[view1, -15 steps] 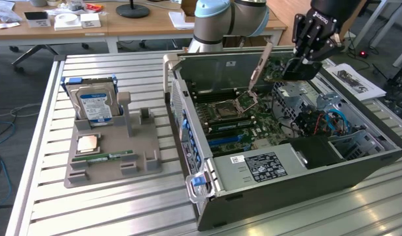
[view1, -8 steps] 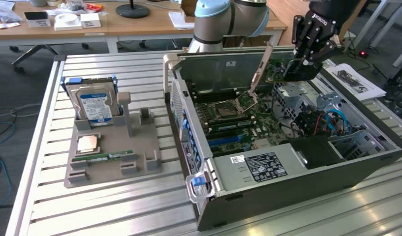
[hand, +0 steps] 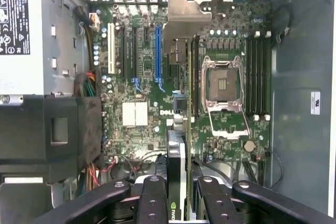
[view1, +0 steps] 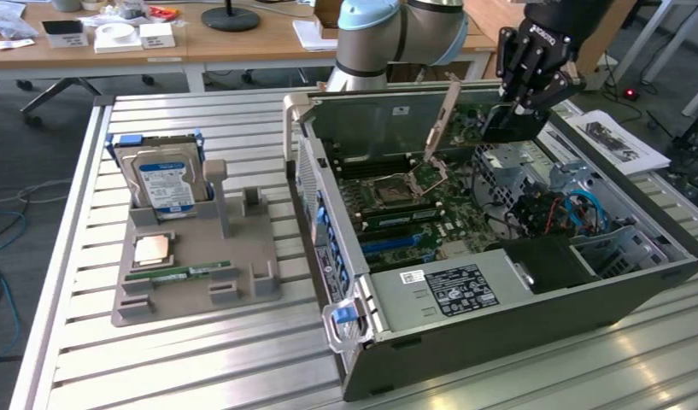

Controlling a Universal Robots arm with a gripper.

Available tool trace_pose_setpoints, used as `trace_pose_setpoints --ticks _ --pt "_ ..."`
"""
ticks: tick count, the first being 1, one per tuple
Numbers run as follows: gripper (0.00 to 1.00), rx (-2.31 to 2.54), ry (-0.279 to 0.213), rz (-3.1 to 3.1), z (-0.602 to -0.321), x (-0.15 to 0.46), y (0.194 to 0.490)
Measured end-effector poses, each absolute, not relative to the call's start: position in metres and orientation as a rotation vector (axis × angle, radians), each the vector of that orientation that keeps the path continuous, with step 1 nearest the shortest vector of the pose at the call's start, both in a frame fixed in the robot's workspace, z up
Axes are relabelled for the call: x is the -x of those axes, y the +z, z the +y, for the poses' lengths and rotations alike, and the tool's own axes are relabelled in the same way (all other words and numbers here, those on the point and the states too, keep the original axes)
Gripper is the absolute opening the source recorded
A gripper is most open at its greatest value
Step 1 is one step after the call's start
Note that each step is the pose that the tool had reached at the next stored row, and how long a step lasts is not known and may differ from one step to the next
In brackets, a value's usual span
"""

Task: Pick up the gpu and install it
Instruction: 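Insert the gpu into the slot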

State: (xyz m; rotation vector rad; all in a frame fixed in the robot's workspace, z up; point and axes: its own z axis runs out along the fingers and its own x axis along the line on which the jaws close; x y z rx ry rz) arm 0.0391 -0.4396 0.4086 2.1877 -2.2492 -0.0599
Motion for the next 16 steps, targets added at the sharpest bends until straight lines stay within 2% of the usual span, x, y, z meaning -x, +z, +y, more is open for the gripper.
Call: trace_pose_setpoints --ticks 16 --pt "0.27 -2.188 -0.059 -2.250 -0.437 -0.015 0.407"
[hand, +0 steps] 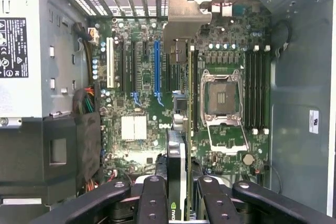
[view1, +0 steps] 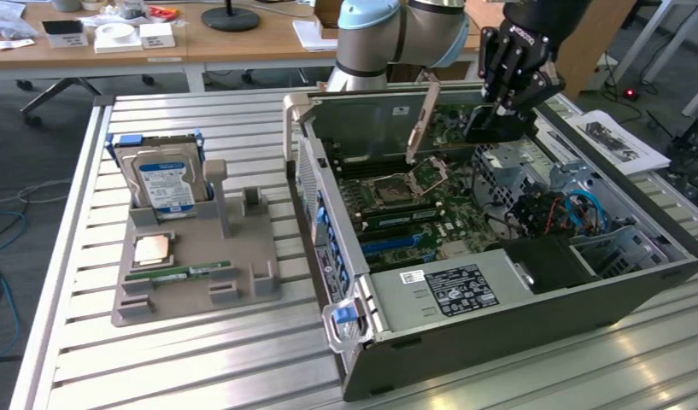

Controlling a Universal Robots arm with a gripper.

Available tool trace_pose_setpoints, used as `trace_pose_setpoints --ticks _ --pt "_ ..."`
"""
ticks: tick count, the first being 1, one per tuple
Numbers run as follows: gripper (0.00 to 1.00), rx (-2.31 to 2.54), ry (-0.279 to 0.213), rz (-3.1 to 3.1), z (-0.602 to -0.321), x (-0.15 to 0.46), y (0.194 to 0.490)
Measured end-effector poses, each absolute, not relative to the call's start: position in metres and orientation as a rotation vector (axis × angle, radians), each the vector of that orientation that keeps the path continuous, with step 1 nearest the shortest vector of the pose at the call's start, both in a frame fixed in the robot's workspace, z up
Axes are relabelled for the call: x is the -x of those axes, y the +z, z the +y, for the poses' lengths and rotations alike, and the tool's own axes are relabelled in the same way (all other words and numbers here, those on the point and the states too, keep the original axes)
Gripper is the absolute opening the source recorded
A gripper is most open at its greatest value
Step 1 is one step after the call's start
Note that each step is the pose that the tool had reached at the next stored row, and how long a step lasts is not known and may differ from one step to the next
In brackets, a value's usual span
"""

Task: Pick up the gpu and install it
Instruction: 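Insert the gpu into the slot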

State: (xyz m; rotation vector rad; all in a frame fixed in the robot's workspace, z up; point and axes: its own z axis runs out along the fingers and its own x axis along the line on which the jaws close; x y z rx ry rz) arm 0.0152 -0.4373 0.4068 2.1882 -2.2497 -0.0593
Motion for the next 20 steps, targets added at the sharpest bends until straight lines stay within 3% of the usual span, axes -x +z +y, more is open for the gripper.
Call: trace_pose_setpoints --ticks 20 --pt "0.27 -2.204 -0.054 -2.254 -0.437 -0.002 0.376"
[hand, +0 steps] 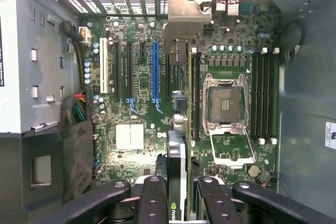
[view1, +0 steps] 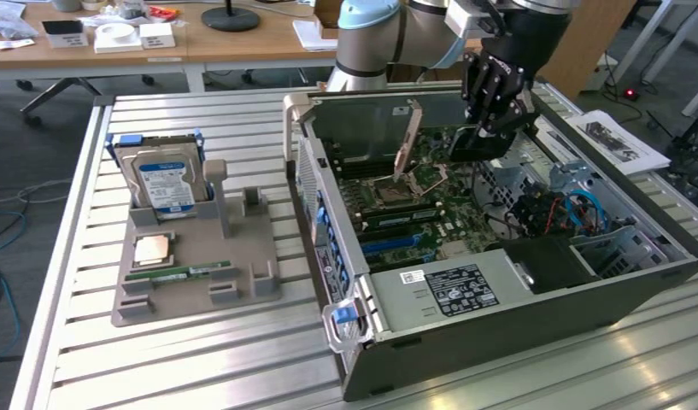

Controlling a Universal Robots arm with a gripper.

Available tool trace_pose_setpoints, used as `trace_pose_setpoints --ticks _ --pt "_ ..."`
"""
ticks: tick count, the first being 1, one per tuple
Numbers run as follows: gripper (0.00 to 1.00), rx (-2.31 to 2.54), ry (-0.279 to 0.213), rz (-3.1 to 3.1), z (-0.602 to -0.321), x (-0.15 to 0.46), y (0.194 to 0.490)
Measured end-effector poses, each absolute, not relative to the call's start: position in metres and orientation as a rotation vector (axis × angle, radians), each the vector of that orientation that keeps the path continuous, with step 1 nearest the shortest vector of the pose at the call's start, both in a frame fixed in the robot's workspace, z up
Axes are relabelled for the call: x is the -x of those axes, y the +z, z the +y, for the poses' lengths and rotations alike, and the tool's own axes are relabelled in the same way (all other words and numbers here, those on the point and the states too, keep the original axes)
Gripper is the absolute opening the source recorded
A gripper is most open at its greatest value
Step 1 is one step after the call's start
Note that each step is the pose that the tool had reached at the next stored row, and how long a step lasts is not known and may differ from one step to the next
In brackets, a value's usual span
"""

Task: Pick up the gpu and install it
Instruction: 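Insert the gpu into the slot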

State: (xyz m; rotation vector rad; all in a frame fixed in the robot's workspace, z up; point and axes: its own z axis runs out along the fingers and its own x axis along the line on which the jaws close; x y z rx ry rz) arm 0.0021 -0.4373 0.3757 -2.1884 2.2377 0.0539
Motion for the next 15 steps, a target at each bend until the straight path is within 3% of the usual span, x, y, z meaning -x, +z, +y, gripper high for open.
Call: trace_pose_setpoints --ticks 15 --pt "0.27 2.186 0.051 2.236 -0.437 0.007 0.359"
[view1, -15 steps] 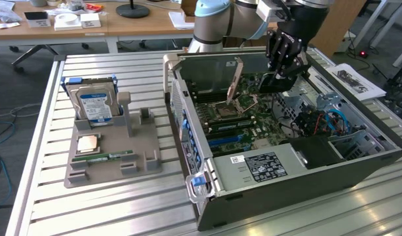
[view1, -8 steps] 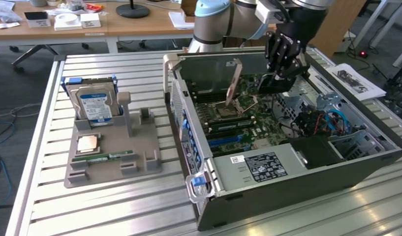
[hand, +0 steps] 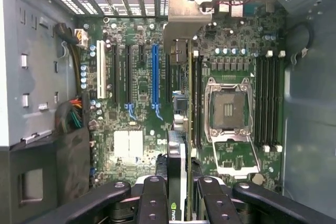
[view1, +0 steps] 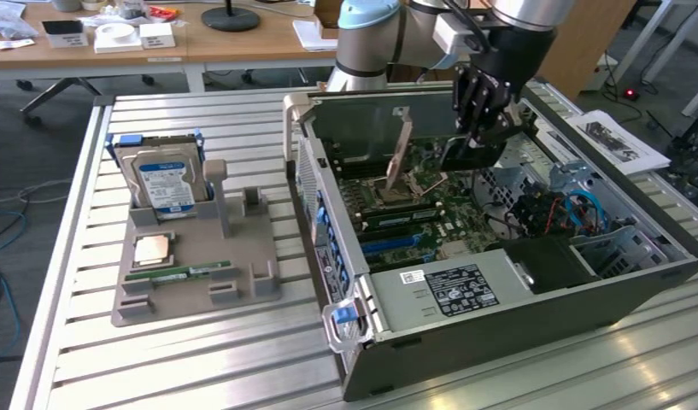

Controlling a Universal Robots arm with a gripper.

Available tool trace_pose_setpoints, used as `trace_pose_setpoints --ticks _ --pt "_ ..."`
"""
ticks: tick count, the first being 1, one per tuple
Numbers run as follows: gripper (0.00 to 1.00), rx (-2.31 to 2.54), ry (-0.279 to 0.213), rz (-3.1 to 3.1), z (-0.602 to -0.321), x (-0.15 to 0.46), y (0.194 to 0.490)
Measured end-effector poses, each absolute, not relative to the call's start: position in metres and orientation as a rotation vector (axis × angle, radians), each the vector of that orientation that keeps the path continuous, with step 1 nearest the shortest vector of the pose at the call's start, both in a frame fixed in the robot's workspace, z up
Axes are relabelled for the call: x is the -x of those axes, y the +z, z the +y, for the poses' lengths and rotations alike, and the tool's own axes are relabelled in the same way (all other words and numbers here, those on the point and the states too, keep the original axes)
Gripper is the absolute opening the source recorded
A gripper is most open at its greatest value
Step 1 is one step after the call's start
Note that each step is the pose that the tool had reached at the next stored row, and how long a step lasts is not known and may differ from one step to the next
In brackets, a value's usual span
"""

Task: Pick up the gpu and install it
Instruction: 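Insert the gpu into the slot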

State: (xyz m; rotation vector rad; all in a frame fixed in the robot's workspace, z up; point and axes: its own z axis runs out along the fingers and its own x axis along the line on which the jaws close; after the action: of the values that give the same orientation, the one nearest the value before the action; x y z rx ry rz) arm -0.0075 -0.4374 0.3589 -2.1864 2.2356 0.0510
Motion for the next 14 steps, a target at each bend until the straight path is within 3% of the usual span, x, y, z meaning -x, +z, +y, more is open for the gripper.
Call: trace_pose_setpoints --ticks 14 --pt "0.27 2.180 0.035 2.227 -0.437 0.021 0.339"
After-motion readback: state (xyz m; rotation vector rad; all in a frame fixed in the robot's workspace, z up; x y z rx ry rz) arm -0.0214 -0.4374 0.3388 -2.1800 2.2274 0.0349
